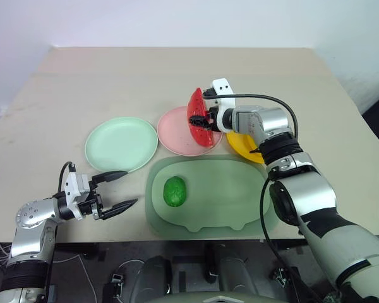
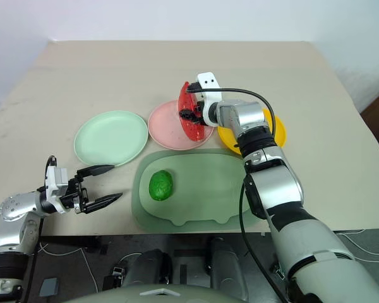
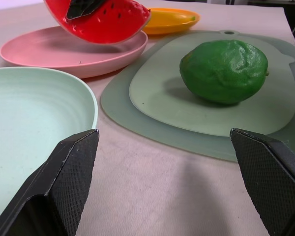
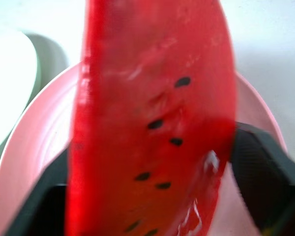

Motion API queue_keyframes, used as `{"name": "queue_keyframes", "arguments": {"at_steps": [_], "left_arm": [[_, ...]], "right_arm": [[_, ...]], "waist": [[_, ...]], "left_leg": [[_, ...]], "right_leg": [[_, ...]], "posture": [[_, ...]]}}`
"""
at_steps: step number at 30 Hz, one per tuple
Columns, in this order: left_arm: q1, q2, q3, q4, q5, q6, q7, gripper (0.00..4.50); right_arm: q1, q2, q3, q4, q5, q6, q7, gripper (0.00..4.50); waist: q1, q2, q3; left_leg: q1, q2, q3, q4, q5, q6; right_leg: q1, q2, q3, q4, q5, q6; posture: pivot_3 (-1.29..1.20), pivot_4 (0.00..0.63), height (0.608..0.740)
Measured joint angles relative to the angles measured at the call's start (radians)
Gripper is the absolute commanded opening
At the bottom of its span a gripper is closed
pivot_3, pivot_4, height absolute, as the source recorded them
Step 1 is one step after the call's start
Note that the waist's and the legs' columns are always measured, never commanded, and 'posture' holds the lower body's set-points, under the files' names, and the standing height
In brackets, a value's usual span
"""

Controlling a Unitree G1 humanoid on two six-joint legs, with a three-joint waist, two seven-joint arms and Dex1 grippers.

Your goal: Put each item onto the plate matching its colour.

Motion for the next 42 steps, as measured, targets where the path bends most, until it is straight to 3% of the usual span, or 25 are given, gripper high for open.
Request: {"name": "queue_keyframes", "arguments": {"at_steps": [5, 10, 16, 20, 26, 30, 36, 42], "left_arm": [[-0.019, 0.000, -0.011, 0.000, 0.002, 0.003, -0.001, 4.50], [-0.034, 0.000, -0.027, 0.004, 0.007, 0.005, -0.002, 4.50], [-0.062, -0.001, -0.042, 0.008, 0.012, 0.009, -0.010, 4.50], [-0.081, 0.001, -0.057, 0.012, 0.016, 0.022, -0.024, 4.50], [-0.096, 0.002, -0.076, -0.005, 0.016, 0.060, -0.040, 4.50], [-0.096, 0.011, -0.079, -0.052, 0.009, 0.131, -0.039, 4.50], [-0.098, 0.052, -0.088, -0.294, -0.099, 0.492, 0.101, 4.50], [-0.168, 0.042, -0.103, -0.513, -0.204, 0.861, 0.381, 4.50]], "right_arm": [[0.026, -0.033, -0.045, -0.138, 0.031, 0.081, 0.047, 4.45], [0.164, -0.169, -0.072, -0.479, 0.124, 0.199, 0.161, 4.45], [0.457, -0.480, -0.128, -0.862, 0.247, 0.229, 0.398, 4.45], [0.690, -0.662, -0.193, -0.964, 0.274, 0.119, 0.580, 4.45], [0.883, -0.712, -0.321, -0.972, 0.296, -0.068, 0.716, 4.45], [0.949, -0.704, -0.363, -0.962, 0.272, -0.214, 0.723, 4.45], [0.988, -0.701, -0.362, -0.959, 0.273, -0.232, 0.706, 4.45], [1.041, -0.692, -0.365, -1.012, 0.296, -0.292, 0.721, 4.45]], "waist": [[0.002, 0.001, 0.000], [0.009, 0.001, 0.000], [0.014, 0.001, 0.000], [0.007, 0.001, 0.001], [0.007, 0.001, 0.001], [0.011, 0.000, 0.001], [0.011, 0.000, 0.001], [0.012, 0.000, 0.001]], "left_leg": [[0.000, 0.000, 0.000, 0.000, 0.000, 0.000], [-0.001, 0.000, -0.001, 0.000, -0.001, 0.001], [0.000, -0.001, -0.001, 0.000, -0.001, 0.002], [0.003, -0.002, 0.000, 0.000, -0.001, 0.002], [0.005, -0.001, 0.000, 0.001, 0.000, 0.001], [0.004, -0.001, 0.000, 0.001, 0.000, 0.001], [0.004, -0.002, 0.000, 0.002, 0.000, 0.001], [0.005, -0.002, -0.001, 0.002, 0.000, 0.000]], "right_leg": [[0.000, 0.000, 0.000, 0.000, 0.000, 0.000], [0.001, -0.001, -0.001, 0.000, 0.000, 0.000], [0.002, -0.001, -0.002, -0.003, 0.000, 0.000], [0.003, 0.001, -0.001, -0.004, 0.000, 0.001], [0.004, 0.003, 0.001, -0.002, 0.000, 0.000], [0.004, 0.002, 0.001, -0.002, 0.000, 0.000], [0.004, 0.001, 0.002, -0.002, 0.000, 0.000], [0.005, 0.002, 0.003, -0.002, 0.000, 0.001]], "posture": [[0.00, 0.150, 0.736], [0.00, 0.150, 0.736], [0.00, 0.150, 0.736], [0.00, 0.150, 0.736], [0.00, 0.150, 0.736], [0.00, 0.150, 0.736], [0.00, 0.150, 0.736], [0.00, 0.150, 0.736]]}}
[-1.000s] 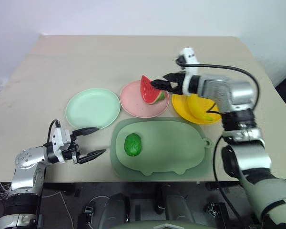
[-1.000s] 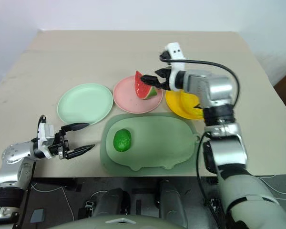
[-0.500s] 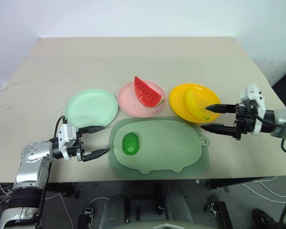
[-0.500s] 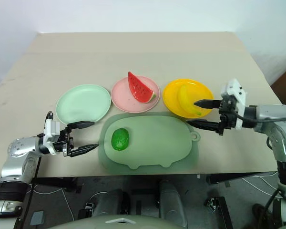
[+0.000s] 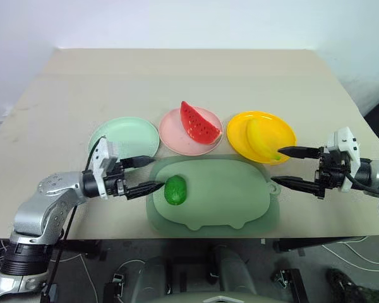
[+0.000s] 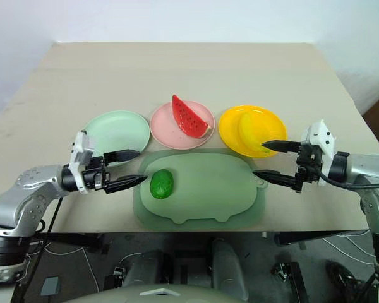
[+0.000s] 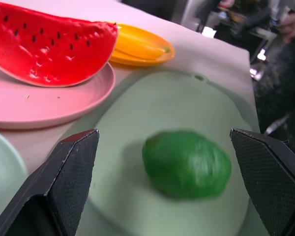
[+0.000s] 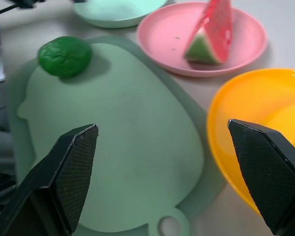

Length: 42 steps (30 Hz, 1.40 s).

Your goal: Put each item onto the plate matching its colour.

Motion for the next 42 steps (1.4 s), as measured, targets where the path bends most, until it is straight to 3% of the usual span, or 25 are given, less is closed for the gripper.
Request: {"name": "queue_keyframes", "arguments": {"at_steps": [8, 11, 17, 23, 36, 40, 42], "left_arm": [[-0.140, -0.129, 0.010, -0.174, -0.283, 0.536, 0.471, 4.50], [-0.176, -0.184, 0.030, -0.183, -0.393, 0.678, 0.613, 4.50], [-0.212, -0.241, 0.083, -0.199, -0.491, 0.894, 0.862, 4.50], [-0.199, -0.270, 0.067, -0.214, -0.485, 0.946, 1.007, 4.50], [-0.256, -0.282, -0.016, -0.155, -0.475, 0.955, 1.105, 4.50], [-0.258, -0.284, -0.031, -0.150, -0.476, 0.955, 1.117, 3.69], [-0.258, -0.284, -0.033, -0.149, -0.476, 0.955, 1.121, 3.56]], "right_arm": [[0.104, 0.029, -0.010, 0.001, -0.036, -0.235, 0.057, 4.45], [0.125, 0.030, -0.010, 0.013, -0.051, -0.303, 0.071, 4.45], [0.132, 0.032, 0.000, 0.051, -0.071, -0.350, 0.073, 4.45], [0.162, 0.088, 0.007, 0.013, -0.070, -0.411, 0.068, 4.45], [0.179, 0.112, 0.080, -0.002, -0.089, -0.504, 0.055, 4.45], [0.176, 0.114, 0.086, -0.002, -0.089, -0.504, 0.038, 4.50], [0.171, 0.114, 0.089, -0.002, -0.089, -0.504, 0.029, 4.50]], "waist": [[0.002, -0.001, 0.001], [0.001, -0.002, 0.001], [-0.001, -0.002, 0.001], [0.005, -0.001, 0.001], [0.021, -0.001, 0.001], [0.021, -0.001, 0.001], [0.021, -0.001, 0.001]], "left_leg": [[0.004, 0.000, -0.001, 0.000, 0.000, -0.001], [0.013, -0.001, -0.001, -0.001, 0.000, -0.001], [0.015, -0.001, -0.001, -0.001, 0.001, -0.002], [0.015, -0.002, -0.001, -0.001, 0.003, -0.005], [0.015, -0.002, -0.001, 0.000, 0.004, -0.007], [0.015, -0.002, -0.001, 0.000, 0.004, -0.007], [0.015, -0.002, -0.001, -0.001, 0.003, -0.006]], "right_leg": [[0.007, 0.000, 0.001, 0.000, 0.000, 0.001], [0.012, 0.001, 0.002, 0.000, -0.001, 0.001], [0.013, 0.001, 0.003, 0.001, -0.001, 0.001], [0.017, 0.001, 0.003, 0.000, -0.001, 0.000], [0.017, 0.001, 0.003, 0.001, -0.003, -0.003], [0.017, 0.001, 0.003, 0.001, -0.003, -0.003], [0.019, 0.001, 0.003, 0.001, -0.003, -0.003]], "posture": [[0.00, 0.150, 0.736], [0.00, 0.150, 0.736], [0.00, 0.150, 0.736], [0.00, 0.150, 0.736], [0.00, 0.150, 0.736], [0.00, 0.150, 0.736], [0.00, 0.150, 0.736]]}}
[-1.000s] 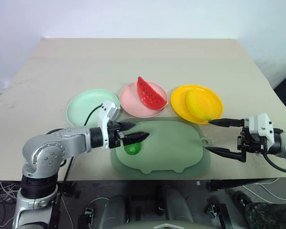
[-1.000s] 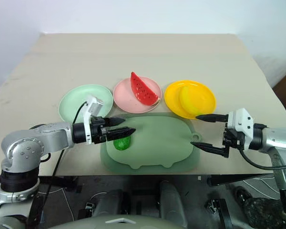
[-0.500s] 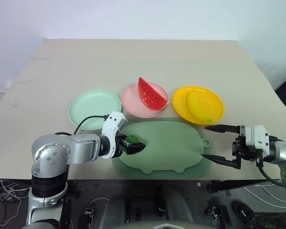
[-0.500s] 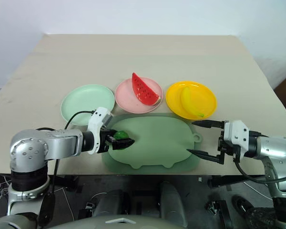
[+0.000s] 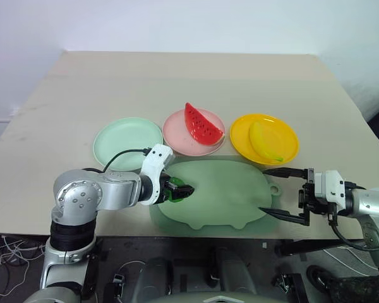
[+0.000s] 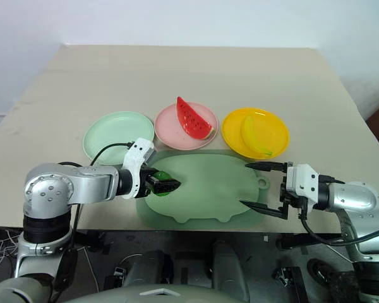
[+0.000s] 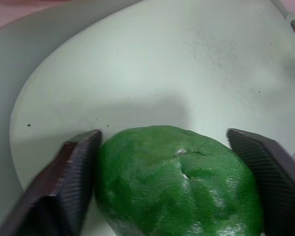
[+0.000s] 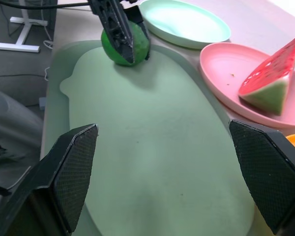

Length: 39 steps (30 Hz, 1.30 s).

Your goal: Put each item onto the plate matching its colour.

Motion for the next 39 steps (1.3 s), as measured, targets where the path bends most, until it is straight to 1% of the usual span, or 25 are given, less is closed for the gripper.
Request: {"name": "queue_keyframes", "arguments": {"at_steps": [5, 10, 13, 15, 19, 20, 22, 25, 28, 30, 31, 34, 37, 39], "left_arm": [[-0.004, 0.001, 0.000, 0.009, 0.002, 0.000, -0.009, 3.55], [-0.056, 0.017, 0.001, 0.047, 0.005, -0.004, -0.087, 3.55], [-0.147, 0.061, 0.043, 0.108, 0.035, -0.059, -0.147, 3.55], [-0.204, 0.111, 0.074, 0.157, 0.070, -0.114, -0.195, 3.55], [-0.231, 0.231, 0.073, 0.254, 0.195, -0.243, -0.303, 3.55], [-0.225, 0.261, 0.052, 0.292, 0.253, -0.322, -0.351, 3.55], [-0.207, 0.294, 0.022, 0.358, 0.357, -0.458, -0.419, 3.55], [-0.166, 0.327, -0.047, 0.441, 0.505, -0.617, -0.487, 3.55], [-0.125, 0.320, -0.101, 0.552, 0.630, -0.765, -0.551, 3.55], [-0.118, 0.311, -0.117, 0.602, 0.686, -0.831, -0.577, 3.55], [-0.118, 0.306, -0.120, 0.621, 0.709, -0.861, -0.591, 3.55], [-0.119, 0.283, -0.122, 0.657, 0.759, -0.943, -0.631, 3.55], [-0.120, 0.264, -0.121, 0.681, 0.787, -0.981, -0.655, 3.55], [-0.122, 0.261, -0.115, 0.689, 0.795, -0.989, -0.668, 4.27]], "right_arm": [[-0.010, 0.000, 0.013, 0.000, -0.003, 0.000, -0.014, 4.50], [-0.030, 0.000, 0.029, 0.003, -0.019, 0.000, -0.023, 4.50], [-0.041, 0.000, 0.033, 0.005, -0.020, 0.001, -0.024, 4.50], [-0.051, -0.001, 0.037, 0.007, -0.020, 0.010, -0.024, 4.50], [-0.081, -0.003, 0.049, 0.017, -0.021, 0.046, -0.025, 4.50], [-0.092, -0.003, 0.057, 0.021, -0.021, 0.047, -0.025, 4.50], [-0.109, -0.003, 0.070, 0.023, -0.021, 0.048, -0.024, 4.50], [-0.133, 0.005, 0.080, 0.031, -0.021, 0.053, -0.027, 4.50], [-0.155, 0.013, 0.091, 0.042, -0.021, 0.057, -0.031, 4.50], [-0.157, 0.016, 0.099, 0.042, -0.021, 0.058, -0.032, 4.50], [-0.160, 0.019, 0.101, 0.042, -0.021, 0.059, -0.032, 4.50], [-0.164, 0.021, 0.104, 0.043, -0.021, 0.059, -0.032, 4.50], [-0.169, 0.021, 0.107, 0.043, -0.021, 0.062, -0.032, 4.50], [-0.169, 0.022, 0.107, 0.043, -0.021, 0.065, -0.033, 4.50]], "waist": [[0.000, 0.000, 0.000], [0.001, 0.000, 0.000], [0.000, 0.000, 0.000], [-0.002, 0.000, 0.000], [-0.006, 0.000, 0.000], [-0.005, 0.000, 0.000], [-0.001, 0.000, 0.000], [0.001, 0.000, 0.000], [0.003, 0.000, 0.001], [0.003, -0.001, 0.001], [0.002, -0.001, 0.001], [0.001, -0.001, 0.001], [0.001, -0.001, 0.001], [0.001, -0.001, 0.001]], "left_leg": [[0.000, 0.000, 0.000, 0.000, 0.000, 0.001], [0.000, 0.000, 0.000, 0.000, 0.000, 0.000], [0.000, 0.000, 0.000, 0.000, 0.000, 0.000], [0.000, 0.000, 0.000, 0.000, 0.000, 0.000], [0.000, 0.000, 0.000, -0.001, 0.003, -0.005], [0.000, 0.000, 0.000, -0.001, 0.003, -0.005], [0.000, 0.000, 0.001, 0.000, 0.003, -0.005], [0.000, 0.000, 0.002, 0.000, 0.003, -0.005], [-0.002, 0.000, 0.003, 0.000, 0.003, -0.005], [-0.002, 0.000, 0.003, 0.000, 0.002, -0.003], [-0.002, 0.000, 0.003, 0.000, 0.000, 0.000], [-0.002, 0.000, 0.003, 0.000, 0.000, 0.001], [-0.002, 0.000, 0.003, 0.000, 0.000, 0.001], [-0.002, 0.000, 0.003, 0.000, 0.000, 0.001]], "right_leg": [[0.001, 0.000, 0.000, 0.000, 0.000, 0.000], [0.001, 0.000, 0.000, 0.000, 0.000, 0.000], [0.001, 0.000, -0.001, 0.000, 0.000, 0.000], [0.001, 0.001, -0.001, -0.001, 0.000, 0.000], [0.000, 0.001, -0.001, -0.001, 0.000, 0.000], [0.000, 0.001, -0.001, -0.001, 0.000, 0.000], [-0.003, 0.001, -0.001, -0.001, 0.000, 0.000], [-0.005, 0.000, -0.001, -0.001, 0.001, 0.001], [-0.006, 0.000, -0.002, -0.001, 0.001, 0.001], [-0.007, 0.000, -0.002, -0.001, 0.001, 0.002], [-0.007, 0.000, -0.002, -0.001, 0.002, 0.002], [-0.007, 0.000, -0.002, -0.001, 0.002, 0.003], [-0.007, 0.000, -0.002, -0.001, 0.002, 0.003], [-0.007, 0.000, -0.002, -0.001, 0.002, 0.003]], "posture": [[0.00, 0.150, 0.736], [0.00, 0.150, 0.736], [0.00, 0.150, 0.736], [0.00, 0.150, 0.736], [0.00, 0.150, 0.736], [0.00, 0.150, 0.736], [0.00, 0.150, 0.736], [0.00, 0.150, 0.736], [0.00, 0.150, 0.736], [0.00, 0.150, 0.736], [0.00, 0.150, 0.736], [0.00, 0.150, 0.736], [0.00, 0.150, 0.736], [0.00, 0.150, 0.736]]}}
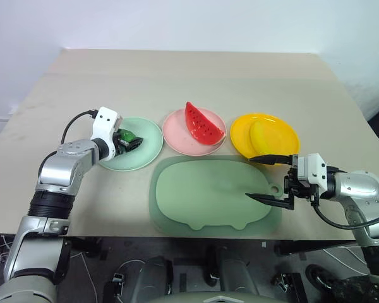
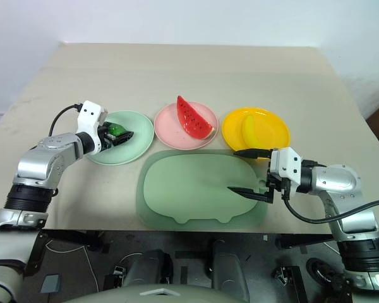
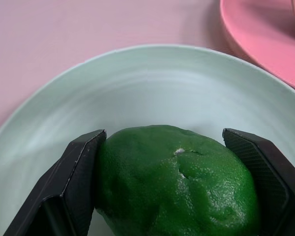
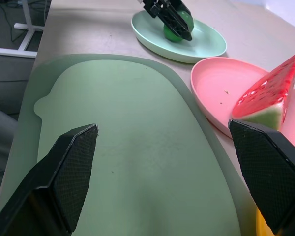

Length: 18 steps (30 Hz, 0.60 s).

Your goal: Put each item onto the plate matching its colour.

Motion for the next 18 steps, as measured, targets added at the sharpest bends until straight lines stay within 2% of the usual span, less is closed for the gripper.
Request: {"name": "queue_keyframes", "arguments": {"at_steps": [1, 10, 14, 18], "left_arm": [[-0.003, -0.001, 0.002, 0.008, 0.008, -0.004, -0.009, 4.49], [0.001, -0.010, 0.044, -0.007, 0.034, -0.037, -0.053, 4.49], [0.037, 0.067, 0.125, -0.146, -0.005, -0.044, -0.131, 4.49], [0.150, 0.145, 0.259, -0.295, -0.075, -0.090, -0.245, 4.49]], "right_arm": [[0.000, 0.002, 0.000, 0.000, 0.000, 0.001, 0.000, 4.50], [-0.009, 0.008, 0.000, 0.001, 0.001, 0.002, -0.001, 4.50], [-0.012, 0.008, -0.008, 0.011, 0.009, 0.017, -0.004, 4.50], [-0.016, 0.008, -0.033, 0.020, 0.020, 0.024, -0.022, 4.50]], "waist": [[0.000, 0.000, 0.000], [0.000, 0.000, 0.000], [-0.004, 0.000, 0.000], [-0.005, 0.001, 0.001]], "left_leg": [[0.000, 0.000, 0.000, 0.000, 0.000, 0.000], [0.000, 0.000, -0.001, 0.000, 0.000, 0.000], [0.000, 0.001, -0.001, 0.000, 0.000, 0.000], [0.001, 0.002, -0.001, -0.001, 0.000, 0.001]], "right_leg": [[0.000, 0.000, 0.000, 0.000, 0.000, 0.000], [0.000, 0.000, 0.000, 0.000, 0.000, 0.000], [-0.001, 0.000, 0.000, 0.000, 0.000, 0.000], [-0.001, 0.000, 0.000, 0.001, 0.000, 0.000]], "posture": [[0.00, 0.150, 0.736], [0.00, 0.150, 0.736], [0.00, 0.150, 0.736], [0.00, 0.150, 0.736]]}}
